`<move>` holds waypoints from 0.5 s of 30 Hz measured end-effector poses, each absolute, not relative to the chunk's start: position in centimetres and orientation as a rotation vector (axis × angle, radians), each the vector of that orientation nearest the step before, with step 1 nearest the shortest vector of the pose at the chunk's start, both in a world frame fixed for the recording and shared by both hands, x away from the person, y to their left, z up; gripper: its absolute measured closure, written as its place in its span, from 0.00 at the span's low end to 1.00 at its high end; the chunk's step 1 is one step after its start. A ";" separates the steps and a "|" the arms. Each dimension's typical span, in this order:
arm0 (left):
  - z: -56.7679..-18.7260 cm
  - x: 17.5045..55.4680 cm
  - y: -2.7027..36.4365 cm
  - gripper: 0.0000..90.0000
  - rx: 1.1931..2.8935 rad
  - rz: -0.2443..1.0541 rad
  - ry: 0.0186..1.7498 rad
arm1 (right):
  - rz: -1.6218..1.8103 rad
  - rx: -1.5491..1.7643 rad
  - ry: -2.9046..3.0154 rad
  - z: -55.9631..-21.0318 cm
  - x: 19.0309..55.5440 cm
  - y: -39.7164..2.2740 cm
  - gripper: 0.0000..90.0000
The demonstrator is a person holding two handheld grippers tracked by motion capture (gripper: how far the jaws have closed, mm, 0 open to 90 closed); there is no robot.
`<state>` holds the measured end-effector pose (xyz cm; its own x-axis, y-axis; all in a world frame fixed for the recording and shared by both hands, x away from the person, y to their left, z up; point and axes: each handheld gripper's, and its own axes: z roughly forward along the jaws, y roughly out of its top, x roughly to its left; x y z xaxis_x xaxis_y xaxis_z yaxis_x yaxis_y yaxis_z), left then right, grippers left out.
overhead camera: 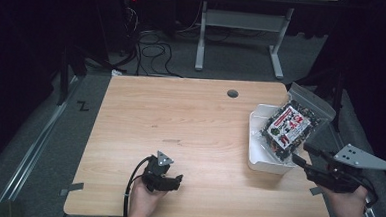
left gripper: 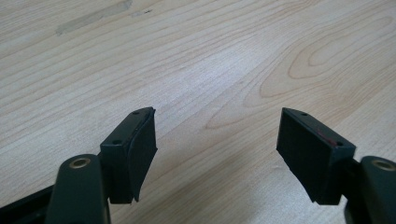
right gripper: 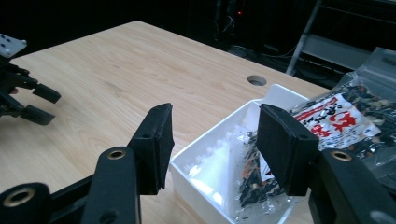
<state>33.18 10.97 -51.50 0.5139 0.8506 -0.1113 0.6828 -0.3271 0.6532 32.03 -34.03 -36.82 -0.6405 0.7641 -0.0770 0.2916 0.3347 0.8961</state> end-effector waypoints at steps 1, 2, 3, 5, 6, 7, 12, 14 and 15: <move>-51.5 33.2 11.0 0.32 2.103 0.334 1.242 | 1.274 0.917 2.111 -36.9 31.9 -34.0 0.52; -51.5 33.2 11.0 0.32 2.103 0.334 1.242 | 1.277 0.917 2.113 -37.0 31.8 -34.0 0.52; -51.5 33.2 11.1 0.32 2.100 0.333 1.244 | 1.281 0.920 2.116 -37.1 31.6 -34.0 0.52; -51.5 33.2 11.1 0.32 2.100 0.332 1.246 | 1.281 0.910 2.116 -37.2 31.5 -34.0 0.52; -51.5 33.2 11.0 0.32 2.101 0.332 1.246 | 1.287 0.915 2.119 -37.3 31.3 -33.9 0.52; -51.5 33.2 11.0 0.32 2.103 0.334 1.244 | 1.303 0.911 2.120 -37.6 31.2 -34.0 0.52; -51.4 33.1 11.1 0.32 2.095 0.337 1.240 | 1.314 0.921 2.144 -38.3 30.7 -33.8 0.53; -51.4 33.2 11.1 0.32 2.098 0.336 1.241 | 1.314 0.923 2.158 -38.6 30.6 -33.6 0.53; -51.4 33.2 11.1 0.32 2.098 0.336 1.241 | 1.313 0.919 2.163 -38.7 30.6 -33.5 0.53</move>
<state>33.17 11.06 -51.42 0.5146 0.8503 -0.1105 0.6782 -0.3249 0.6591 30.59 -33.53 -38.70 -0.6789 0.7335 -0.0331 0.3092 0.3265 0.8932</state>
